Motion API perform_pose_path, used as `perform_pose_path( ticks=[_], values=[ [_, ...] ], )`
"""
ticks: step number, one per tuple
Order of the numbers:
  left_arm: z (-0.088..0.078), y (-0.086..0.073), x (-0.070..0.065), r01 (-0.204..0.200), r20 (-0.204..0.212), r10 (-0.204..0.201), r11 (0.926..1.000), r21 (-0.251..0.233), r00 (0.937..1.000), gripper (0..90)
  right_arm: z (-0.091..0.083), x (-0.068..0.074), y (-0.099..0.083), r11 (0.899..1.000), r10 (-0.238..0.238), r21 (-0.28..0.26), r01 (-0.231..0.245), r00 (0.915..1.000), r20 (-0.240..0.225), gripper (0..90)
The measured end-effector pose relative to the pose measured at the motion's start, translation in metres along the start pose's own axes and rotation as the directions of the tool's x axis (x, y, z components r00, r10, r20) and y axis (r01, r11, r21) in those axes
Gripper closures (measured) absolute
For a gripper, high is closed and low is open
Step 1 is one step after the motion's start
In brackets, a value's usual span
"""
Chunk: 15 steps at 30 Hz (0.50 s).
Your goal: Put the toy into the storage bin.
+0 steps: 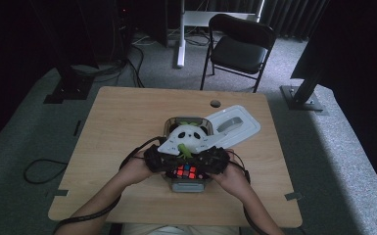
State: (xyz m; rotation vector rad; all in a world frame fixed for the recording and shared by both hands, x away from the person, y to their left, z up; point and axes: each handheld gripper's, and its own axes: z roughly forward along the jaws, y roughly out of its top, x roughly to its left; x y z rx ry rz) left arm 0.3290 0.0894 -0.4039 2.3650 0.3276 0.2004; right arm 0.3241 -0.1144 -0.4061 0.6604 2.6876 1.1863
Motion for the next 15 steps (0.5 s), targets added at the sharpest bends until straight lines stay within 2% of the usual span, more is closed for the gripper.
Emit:
perform_pose_path(
  ticks=[2, 3, 5, 7, 8, 11, 12, 13, 15],
  values=[
    [0.0, 0.0, 0.0, 0.001, -0.005, -0.001, 1.0, -0.004, 1.0, 90.0, -0.001, -0.002, -0.001, 1.0, 0.018, -0.004, -0.018, 0.9997, -0.017, 90.0],
    [-0.001, 0.0, 0.0, 0.002, -0.004, -0.002, 0.9999, -0.011, 1.0, 90.0, 0.0, -0.002, -0.001, 1.0, 0.023, -0.008, -0.023, 0.9997, -0.012, 90.0],
    [-0.002, -0.001, 0.001, 0.019, 0.001, -0.019, 0.9995, -0.025, 0.9998, 90.0, -0.002, -0.001, -0.001, 0.999, 0.03, -0.021, -0.03, 0.9995, -0.005, 90.0],
    [-0.004, -0.002, 0.001, 0.038, 0.014, -0.038, 0.9978, -0.053, 0.9992, 90.0, -0.004, -0.002, -0.003, 0.998, 0.053, -0.034, -0.054, 0.9983, -0.024, 90.0],
    [-0.006, -0.002, 0.001, 0.038, 0.028, -0.036, 0.9977, -0.057, 0.999, 90.0, -0.005, -0.003, -0.003, 0.997, 0.062, -0.045, -0.063, 0.9977, -0.027, 90.0],
    [-0.012, 0.001, -0.003, 0.027, 0.022, -0.025, 0.9964, -0.08, 0.9994, 90.0, -0.012, -0.002, -0.004, 0.995, 0.069, -0.074, -0.073, 0.9965, -0.048, 90.0],
    [-0.015, 0.002, -0.004, 0.024, 0.022, -0.022, 0.995, -0.097, 0.9995, 90.0, -0.014, -0.001, -0.004, 0.994, 0.064, -0.083, -0.068, 0.9969, -0.046, 90.0],
    [-0.017, 0.003, -0.003, 0.045, 0.033, -0.042, 0.9924, -0.115, 0.9986, 90.0, -0.017, -0.001, -0.004, 0.993, 0.065, -0.096, -0.068, 0.9971, -0.04, 90.0],
    [-0.021, 0.004, -0.002, 0.058, 0.039, -0.053, 0.9891, -0.135, 0.9978, 89.8, -0.023, -0.002, -0.004, 0.991, 0.074, -0.113, -0.077, 0.9969, -0.028, 90.0]
  ],
)
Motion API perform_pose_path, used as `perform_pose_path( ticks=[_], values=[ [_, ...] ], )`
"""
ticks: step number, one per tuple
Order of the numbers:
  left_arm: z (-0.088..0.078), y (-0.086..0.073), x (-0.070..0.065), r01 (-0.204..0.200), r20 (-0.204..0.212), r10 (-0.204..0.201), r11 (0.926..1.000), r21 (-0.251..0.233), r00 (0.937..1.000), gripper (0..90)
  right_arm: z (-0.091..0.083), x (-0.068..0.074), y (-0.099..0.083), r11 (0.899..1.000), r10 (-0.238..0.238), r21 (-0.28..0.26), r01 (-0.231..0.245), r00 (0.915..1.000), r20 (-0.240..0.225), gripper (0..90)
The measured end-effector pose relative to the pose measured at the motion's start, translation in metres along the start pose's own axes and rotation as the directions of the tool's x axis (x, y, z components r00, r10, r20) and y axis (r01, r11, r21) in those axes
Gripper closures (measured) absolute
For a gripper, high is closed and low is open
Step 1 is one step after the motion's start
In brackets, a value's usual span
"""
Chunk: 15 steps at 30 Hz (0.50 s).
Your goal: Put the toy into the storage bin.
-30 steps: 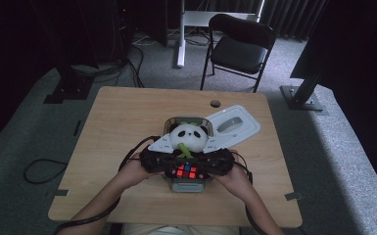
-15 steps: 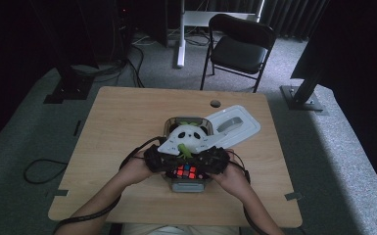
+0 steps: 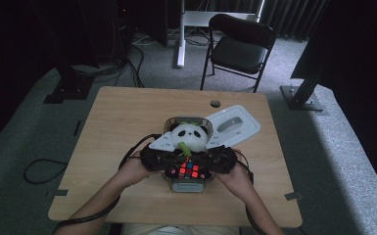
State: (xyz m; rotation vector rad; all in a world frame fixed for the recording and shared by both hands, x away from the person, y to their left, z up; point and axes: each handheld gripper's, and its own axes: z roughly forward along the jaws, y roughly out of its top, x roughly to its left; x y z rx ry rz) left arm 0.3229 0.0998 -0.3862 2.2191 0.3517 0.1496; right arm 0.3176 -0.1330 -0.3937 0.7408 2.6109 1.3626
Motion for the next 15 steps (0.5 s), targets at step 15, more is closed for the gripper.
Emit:
perform_pose_path(
  ticks=[15],
  values=[
    [0.0077, -0.0009, 0.0018, 0.035, 0.056, -0.035, 0.9994, -0.003, 0.9978, 88.7, 0.001, -0.0054, -0.0002, 1.0, 0.012, 0.006, -0.012, 0.9997, 0.021, 90.0]
  ],
)
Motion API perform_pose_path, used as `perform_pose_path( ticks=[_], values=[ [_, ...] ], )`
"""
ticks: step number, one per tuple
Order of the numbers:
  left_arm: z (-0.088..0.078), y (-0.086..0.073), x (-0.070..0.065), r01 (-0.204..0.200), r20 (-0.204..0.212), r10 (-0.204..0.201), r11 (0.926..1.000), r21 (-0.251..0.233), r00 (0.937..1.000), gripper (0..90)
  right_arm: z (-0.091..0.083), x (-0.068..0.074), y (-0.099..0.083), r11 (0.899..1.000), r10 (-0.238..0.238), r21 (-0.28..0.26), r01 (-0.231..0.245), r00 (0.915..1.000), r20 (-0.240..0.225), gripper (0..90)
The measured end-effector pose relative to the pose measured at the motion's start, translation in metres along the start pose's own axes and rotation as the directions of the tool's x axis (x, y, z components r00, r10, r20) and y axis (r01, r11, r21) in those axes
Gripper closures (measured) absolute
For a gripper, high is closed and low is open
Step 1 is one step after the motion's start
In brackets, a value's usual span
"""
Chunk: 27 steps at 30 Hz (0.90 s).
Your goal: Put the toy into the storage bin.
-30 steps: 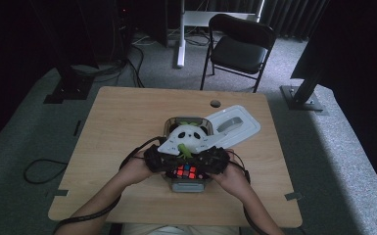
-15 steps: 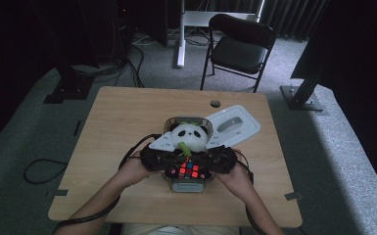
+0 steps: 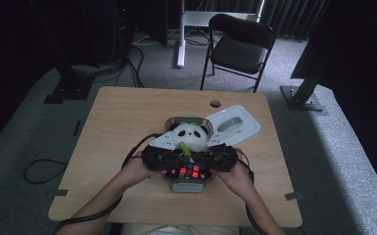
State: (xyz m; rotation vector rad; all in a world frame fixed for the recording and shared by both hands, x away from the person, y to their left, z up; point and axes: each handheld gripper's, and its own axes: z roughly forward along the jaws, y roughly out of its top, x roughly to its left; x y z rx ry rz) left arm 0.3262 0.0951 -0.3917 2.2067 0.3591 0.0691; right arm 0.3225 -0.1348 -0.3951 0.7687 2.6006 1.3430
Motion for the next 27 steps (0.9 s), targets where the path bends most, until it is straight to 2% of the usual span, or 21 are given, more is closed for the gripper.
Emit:
perform_pose_path(
  ticks=[2, 5, 12, 17, 23, 25, 27],
  values=[
    [0.0, 0.0, -0.001, -0.003, -0.001, 0.003, 1.0, 0.0, 1.0, 89.0, 0.001, 0.0, -0.001, 1.0, 0.004, 0.0, -0.004, 0.9999, 0.011, 90.0],
    [0.0, -0.001, 0.0, -0.004, 0.001, 0.004, 1.0, 0.001, 1.0, 89.0, -0.002, -0.002, -0.003, 1.0, 0.02, -0.021, -0.02, 0.9997, -0.015, 90.0],
    [0.001, -0.001, -0.001, -0.008, 0.008, 0.008, 0.9999, 0.007, 0.9999, 89.2, -0.006, -0.003, -0.006, 0.999, 0.029, -0.021, -0.03, 0.9995, -0.014, 90.0],
    [0.004, -0.004, -0.002, -0.009, 0.032, 0.008, 0.9997, 0.023, 0.9995, 90.0, -0.001, -0.001, -0.006, 1.0, 0.013, -0.005, -0.013, 0.9999, 0.008, 90.0],
    [0.006, -0.004, -0.001, -0.003, 0.031, 0.002, 0.9997, 0.025, 0.9995, 90.0, 0.003, -0.004, -0.006, 1.0, 0.015, 0.007, -0.016, 0.9994, 0.031, 90.0],
    [0.006, -0.005, -0.001, -0.015, 0.027, 0.014, 0.9995, 0.029, 0.9995, 90.0, 0.003, -0.005, -0.006, 1.0, 0.019, 0.006, -0.019, 0.9995, 0.027, 90.0],
    [0.007, -0.006, 0.002, -0.006, 0.037, 0.005, 0.9996, 0.028, 0.9993, 90.0, 0.004, -0.005, -0.006, 1.0, 0.017, 0.013, -0.018, 0.9993, 0.033, 90.0]
  ],
)
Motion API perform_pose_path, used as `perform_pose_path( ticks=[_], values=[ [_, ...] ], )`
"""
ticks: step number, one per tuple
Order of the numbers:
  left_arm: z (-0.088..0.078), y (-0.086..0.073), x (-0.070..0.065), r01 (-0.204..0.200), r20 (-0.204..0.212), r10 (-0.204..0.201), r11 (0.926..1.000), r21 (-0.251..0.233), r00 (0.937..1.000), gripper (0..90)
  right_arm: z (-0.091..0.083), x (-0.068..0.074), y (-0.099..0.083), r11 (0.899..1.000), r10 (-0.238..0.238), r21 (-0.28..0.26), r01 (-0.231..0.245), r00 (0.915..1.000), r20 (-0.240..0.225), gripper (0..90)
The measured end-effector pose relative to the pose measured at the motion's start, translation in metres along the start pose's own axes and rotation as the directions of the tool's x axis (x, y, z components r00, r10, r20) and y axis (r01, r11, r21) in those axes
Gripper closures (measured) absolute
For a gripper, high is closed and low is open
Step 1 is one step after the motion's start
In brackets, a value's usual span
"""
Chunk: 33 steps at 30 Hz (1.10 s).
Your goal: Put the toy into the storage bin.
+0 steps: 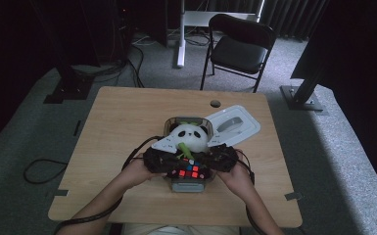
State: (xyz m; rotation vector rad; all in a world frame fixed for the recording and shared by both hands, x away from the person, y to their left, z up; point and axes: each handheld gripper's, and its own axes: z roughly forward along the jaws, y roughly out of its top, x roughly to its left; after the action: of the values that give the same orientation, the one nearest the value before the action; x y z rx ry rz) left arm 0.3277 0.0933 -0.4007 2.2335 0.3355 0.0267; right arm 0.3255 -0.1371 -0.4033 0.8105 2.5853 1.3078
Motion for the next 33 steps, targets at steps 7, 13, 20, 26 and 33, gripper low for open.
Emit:
perform_pose_path(
  ticks=[7, 13, 20, 26, 33],
  values=[
    [0.005, 0.001, -0.006, -0.06, -0.029, 0.062, 0.9965, 0.059, 0.9977, 90.0, 0.004, -0.001, -0.004, 1.0, 0.013, 0.011, -0.013, 0.9998, -0.014, 90.0],
    [0.004, 0.0, -0.007, -0.043, -0.03, 0.044, 0.9987, 0.028, 0.9986, 90.0, 0.003, 0.0, -0.005, 1.0, 0.022, -0.003, -0.022, 0.9997, -0.012, 90.0],
    [-0.009, 0.003, -0.008, -0.015, 0.015, 0.016, 0.999, -0.043, 0.9998, 85.7, -0.009, 0.003, -0.001, 0.998, 0.022, -0.05, -0.025, 0.9979, -0.061, 90.0],
    [-0.008, 0.004, -0.013, -0.028, 0.027, 0.029, 0.9994, -0.019, 0.9992, 85.8, -0.006, 0.007, 0.0, 0.999, 0.009, -0.043, -0.013, 0.9957, -0.092, 90.0],
    [-0.004, 0.005, -0.007, -0.021, -0.016, 0.021, 0.9998, -0.002, 0.9996, 89.5, -0.003, 0.008, 0.002, 1.0, 0.009, -0.027, -0.011, 0.9947, -0.103, 90.0]
  ],
)
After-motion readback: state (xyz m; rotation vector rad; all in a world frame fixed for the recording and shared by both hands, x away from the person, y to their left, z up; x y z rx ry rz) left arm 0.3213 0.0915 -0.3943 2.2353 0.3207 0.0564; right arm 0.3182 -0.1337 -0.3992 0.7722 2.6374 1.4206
